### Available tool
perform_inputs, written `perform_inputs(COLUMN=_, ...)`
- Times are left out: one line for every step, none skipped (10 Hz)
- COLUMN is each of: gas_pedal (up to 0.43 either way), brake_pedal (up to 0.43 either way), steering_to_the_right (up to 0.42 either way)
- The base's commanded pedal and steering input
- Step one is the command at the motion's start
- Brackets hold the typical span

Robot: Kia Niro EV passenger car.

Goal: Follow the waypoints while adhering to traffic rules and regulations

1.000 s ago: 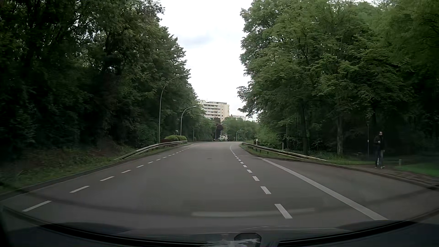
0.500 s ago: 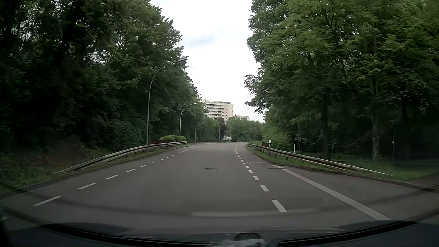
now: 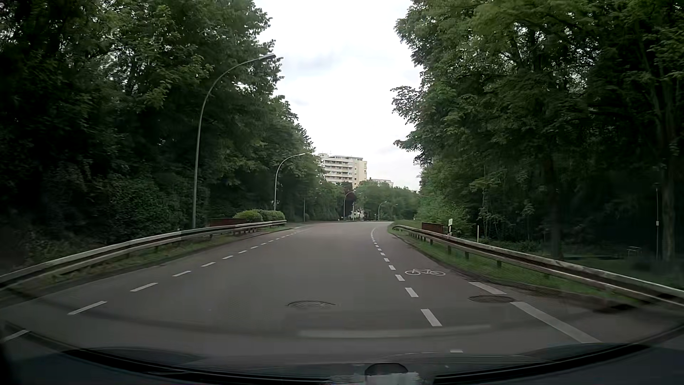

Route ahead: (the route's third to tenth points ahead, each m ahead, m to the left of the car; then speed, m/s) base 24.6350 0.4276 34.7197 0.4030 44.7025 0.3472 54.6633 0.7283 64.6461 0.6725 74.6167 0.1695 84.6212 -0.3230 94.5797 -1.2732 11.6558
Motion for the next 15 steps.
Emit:
perform_inputs(gas_pedal=0.087, brake_pedal=0.000, steering_to_the_right=-0.004)
perform_inputs(gas_pedal=0.087, brake_pedal=0.000, steering_to_the_right=-0.003)
perform_inputs(gas_pedal=0.087, brake_pedal=0.000, steering_to_the_right=-0.001)
perform_inputs(gas_pedal=0.087, brake_pedal=0.000, steering_to_the_right=0.000)
perform_inputs(gas_pedal=0.087, brake_pedal=0.000, steering_to_the_right=0.000)
perform_inputs(gas_pedal=0.087, brake_pedal=0.000, steering_to_the_right=0.000)
perform_inputs(gas_pedal=0.087, brake_pedal=0.000, steering_to_the_right=0.001)
perform_inputs(gas_pedal=0.087, brake_pedal=0.000, steering_to_the_right=0.002)
perform_inputs(gas_pedal=0.087, brake_pedal=0.000, steering_to_the_right=0.002)
perform_inputs(gas_pedal=0.087, brake_pedal=0.000, steering_to_the_right=0.004)
perform_inputs(gas_pedal=0.087, brake_pedal=0.000, steering_to_the_right=0.005)
perform_inputs(gas_pedal=0.087, brake_pedal=0.000, steering_to_the_right=0.006)
perform_inputs(gas_pedal=0.087, brake_pedal=0.000, steering_to_the_right=0.006)
perform_inputs(gas_pedal=0.087, brake_pedal=0.000, steering_to_the_right=0.006)
perform_inputs(gas_pedal=0.087, brake_pedal=0.000, steering_to_the_right=0.006)
